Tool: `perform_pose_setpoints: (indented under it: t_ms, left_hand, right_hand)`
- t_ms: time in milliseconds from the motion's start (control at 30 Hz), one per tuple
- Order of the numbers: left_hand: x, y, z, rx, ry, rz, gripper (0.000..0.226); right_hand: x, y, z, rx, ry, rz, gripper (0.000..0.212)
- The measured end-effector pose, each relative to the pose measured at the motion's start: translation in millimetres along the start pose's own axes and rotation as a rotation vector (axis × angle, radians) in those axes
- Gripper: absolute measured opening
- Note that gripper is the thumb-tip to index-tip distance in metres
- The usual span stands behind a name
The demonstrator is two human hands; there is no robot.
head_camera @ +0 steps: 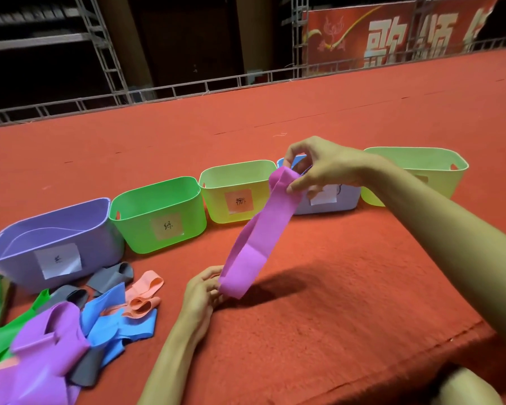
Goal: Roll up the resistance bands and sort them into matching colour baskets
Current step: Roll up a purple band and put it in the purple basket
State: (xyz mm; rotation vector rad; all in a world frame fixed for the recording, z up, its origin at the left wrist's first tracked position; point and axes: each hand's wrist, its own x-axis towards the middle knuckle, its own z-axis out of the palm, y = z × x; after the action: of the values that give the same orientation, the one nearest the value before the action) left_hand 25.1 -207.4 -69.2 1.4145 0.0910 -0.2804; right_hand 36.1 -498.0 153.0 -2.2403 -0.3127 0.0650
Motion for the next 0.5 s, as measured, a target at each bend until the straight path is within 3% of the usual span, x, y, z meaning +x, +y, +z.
perform_pose_setpoints:
  t_ms: [167,400,500]
  left_hand:
    - [-12.9,1.3,-0.9,-0.037,-0.039,0.034,0.044]
    - [-21.4,-4.5,-5.0,-0.071,-0.004,0.045,0.028]
    - [-27.3,-6.3,-5.7,-0.102,0.004,0.05,0.023]
  right_hand:
    - [2.6,2.3,6.8,0.005,-0.037,-0.035,0.02]
    - [8.1,13.3,13.2,-0.065,-0.04,-0.11,0.017]
    - [12.5,15.4,14.3,-0.059,0.031,-0.116,0.017]
